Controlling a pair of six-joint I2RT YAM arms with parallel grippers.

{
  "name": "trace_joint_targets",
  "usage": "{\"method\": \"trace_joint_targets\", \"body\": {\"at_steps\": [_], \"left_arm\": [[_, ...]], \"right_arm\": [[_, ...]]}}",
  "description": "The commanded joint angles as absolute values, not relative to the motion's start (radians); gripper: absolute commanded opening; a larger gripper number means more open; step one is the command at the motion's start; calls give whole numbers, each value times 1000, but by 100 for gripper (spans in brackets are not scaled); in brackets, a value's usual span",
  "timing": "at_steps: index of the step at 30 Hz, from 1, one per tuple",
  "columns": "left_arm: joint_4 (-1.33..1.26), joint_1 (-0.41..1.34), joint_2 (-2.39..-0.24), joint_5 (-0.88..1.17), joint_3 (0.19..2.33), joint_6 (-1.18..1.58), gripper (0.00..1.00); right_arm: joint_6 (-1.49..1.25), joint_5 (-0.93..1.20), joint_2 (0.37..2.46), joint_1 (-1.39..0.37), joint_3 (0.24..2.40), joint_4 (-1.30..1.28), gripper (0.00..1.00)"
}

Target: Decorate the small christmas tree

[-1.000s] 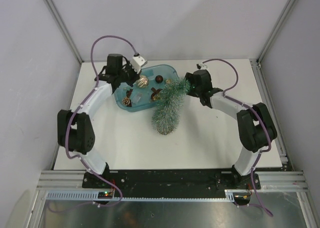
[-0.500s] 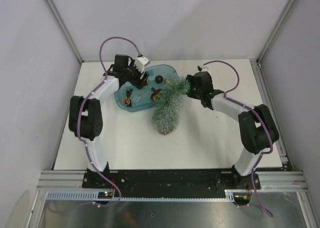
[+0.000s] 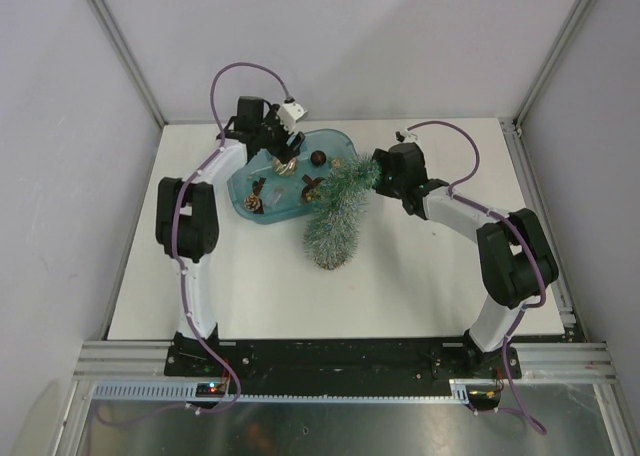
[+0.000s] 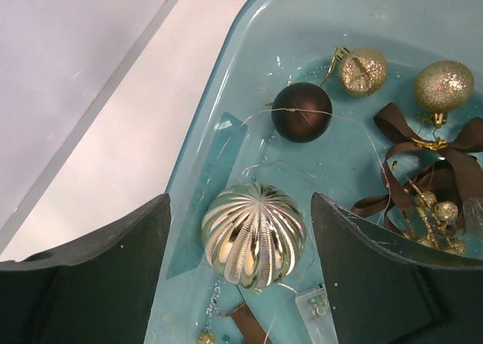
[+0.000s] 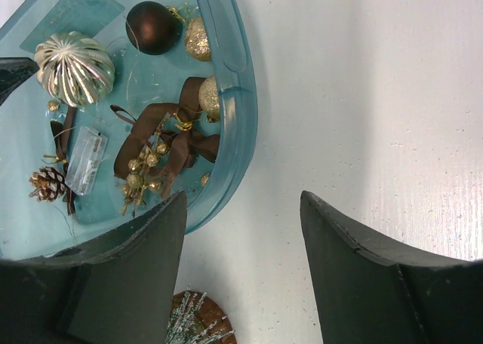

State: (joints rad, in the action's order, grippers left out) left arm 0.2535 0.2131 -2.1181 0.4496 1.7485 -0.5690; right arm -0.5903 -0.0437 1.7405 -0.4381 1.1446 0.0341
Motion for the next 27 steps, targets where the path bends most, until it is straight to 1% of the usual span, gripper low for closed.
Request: {"method": "trace_joint_targets", "body": {"at_steps": [1, 12, 16, 19, 23, 27], "left_arm": [[237, 224, -2142, 472, 1786, -628, 79], [238, 260, -2136, 490, 1747, -679, 71], [255, 271, -2146, 488, 1747, -710, 60], [274, 277, -2153, 486, 1748, -734, 56], [285, 285, -2167, 467, 1751, -759, 54], [287, 285, -2191, 447, 1770, -764, 56]], "right_arm": [[-578, -47, 1713, -433, 1144, 60, 66], [-582, -48, 1712, -427, 1144, 57, 66], [-585, -46, 1717, -428, 1144, 60, 66], [-587, -44, 1723, -428, 1144, 63, 66], [-590, -39, 1728, -427, 1144, 69, 66], [-591, -37, 1732, -428, 1144, 71, 66]]}}
